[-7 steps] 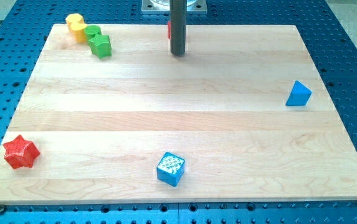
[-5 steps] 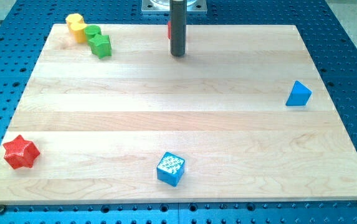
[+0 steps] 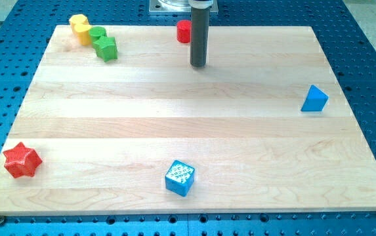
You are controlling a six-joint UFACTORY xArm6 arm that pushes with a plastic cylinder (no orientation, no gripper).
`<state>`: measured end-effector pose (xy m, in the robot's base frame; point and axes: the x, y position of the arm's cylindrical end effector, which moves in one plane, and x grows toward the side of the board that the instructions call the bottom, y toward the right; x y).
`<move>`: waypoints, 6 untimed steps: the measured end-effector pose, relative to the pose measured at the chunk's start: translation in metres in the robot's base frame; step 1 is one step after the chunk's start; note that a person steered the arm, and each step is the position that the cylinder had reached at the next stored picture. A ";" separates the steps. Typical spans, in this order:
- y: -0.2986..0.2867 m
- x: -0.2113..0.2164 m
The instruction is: Push the red circle to the left of the triangle
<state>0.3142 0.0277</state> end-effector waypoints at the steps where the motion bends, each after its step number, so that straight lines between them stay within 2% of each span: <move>1: -0.003 -0.008; 4: -0.002 -0.008; 6: -0.006 0.041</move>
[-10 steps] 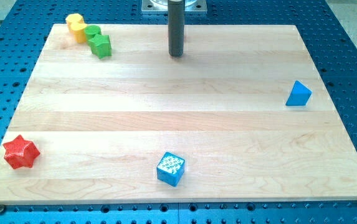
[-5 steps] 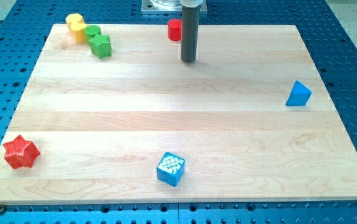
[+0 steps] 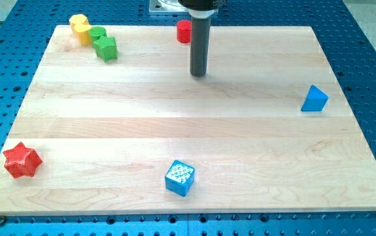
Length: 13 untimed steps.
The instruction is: Push the red circle to the left of the triangle
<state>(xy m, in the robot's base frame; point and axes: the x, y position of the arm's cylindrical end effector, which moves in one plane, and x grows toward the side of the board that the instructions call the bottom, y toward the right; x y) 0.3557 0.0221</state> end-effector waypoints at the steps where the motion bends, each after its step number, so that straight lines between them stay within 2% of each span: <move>1: 0.000 0.005; 2: -0.002 0.010; 4: -0.078 -0.030; 7: -0.084 -0.158; 8: -0.043 -0.149; 9: 0.047 -0.079; 10: 0.057 -0.071; 11: 0.054 -0.102; 12: 0.119 -0.117; 13: 0.124 -0.051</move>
